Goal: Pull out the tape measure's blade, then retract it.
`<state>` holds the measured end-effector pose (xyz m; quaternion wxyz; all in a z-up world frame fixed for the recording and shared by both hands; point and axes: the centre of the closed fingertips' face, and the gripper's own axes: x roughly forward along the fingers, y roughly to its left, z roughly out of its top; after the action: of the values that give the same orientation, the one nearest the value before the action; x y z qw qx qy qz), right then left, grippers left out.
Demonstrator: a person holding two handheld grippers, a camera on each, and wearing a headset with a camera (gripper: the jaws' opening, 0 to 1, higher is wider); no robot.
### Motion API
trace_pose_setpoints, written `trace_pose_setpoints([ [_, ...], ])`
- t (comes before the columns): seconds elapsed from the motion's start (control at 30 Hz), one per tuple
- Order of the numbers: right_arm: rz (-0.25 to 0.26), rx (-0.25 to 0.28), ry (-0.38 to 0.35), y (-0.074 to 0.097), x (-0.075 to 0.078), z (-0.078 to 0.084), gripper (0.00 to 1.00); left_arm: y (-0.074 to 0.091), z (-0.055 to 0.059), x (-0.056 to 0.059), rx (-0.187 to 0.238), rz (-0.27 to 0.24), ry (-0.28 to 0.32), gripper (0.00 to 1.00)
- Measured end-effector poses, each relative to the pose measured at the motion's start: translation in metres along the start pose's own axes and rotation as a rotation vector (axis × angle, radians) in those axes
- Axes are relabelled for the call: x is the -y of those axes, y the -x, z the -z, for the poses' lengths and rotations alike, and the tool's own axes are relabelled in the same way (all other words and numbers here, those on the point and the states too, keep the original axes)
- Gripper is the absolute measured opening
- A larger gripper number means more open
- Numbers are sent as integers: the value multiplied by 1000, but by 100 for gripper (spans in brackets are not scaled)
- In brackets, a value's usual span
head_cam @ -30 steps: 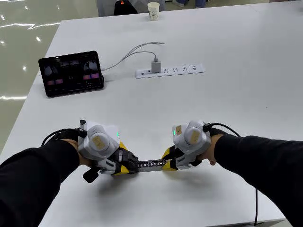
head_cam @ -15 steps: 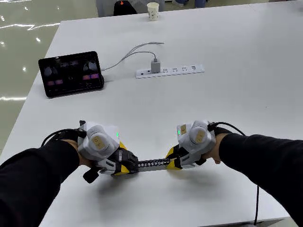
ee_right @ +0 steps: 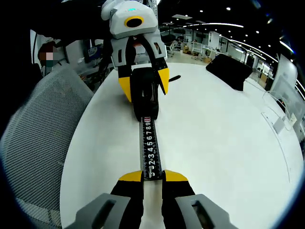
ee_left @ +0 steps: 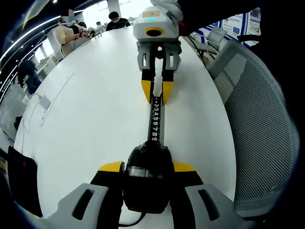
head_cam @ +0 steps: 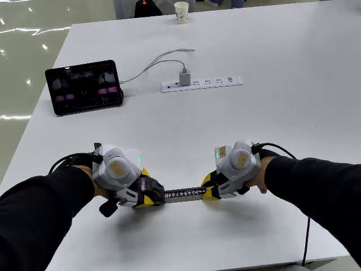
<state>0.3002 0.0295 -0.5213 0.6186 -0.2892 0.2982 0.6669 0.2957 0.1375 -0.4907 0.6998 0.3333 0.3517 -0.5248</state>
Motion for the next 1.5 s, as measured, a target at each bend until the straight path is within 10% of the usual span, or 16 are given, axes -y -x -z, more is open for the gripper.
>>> trace_pose_setpoints([
  [1.5,1,-18,-12,19,5,21,10,0,-1,0,2,-5,8,31],
])
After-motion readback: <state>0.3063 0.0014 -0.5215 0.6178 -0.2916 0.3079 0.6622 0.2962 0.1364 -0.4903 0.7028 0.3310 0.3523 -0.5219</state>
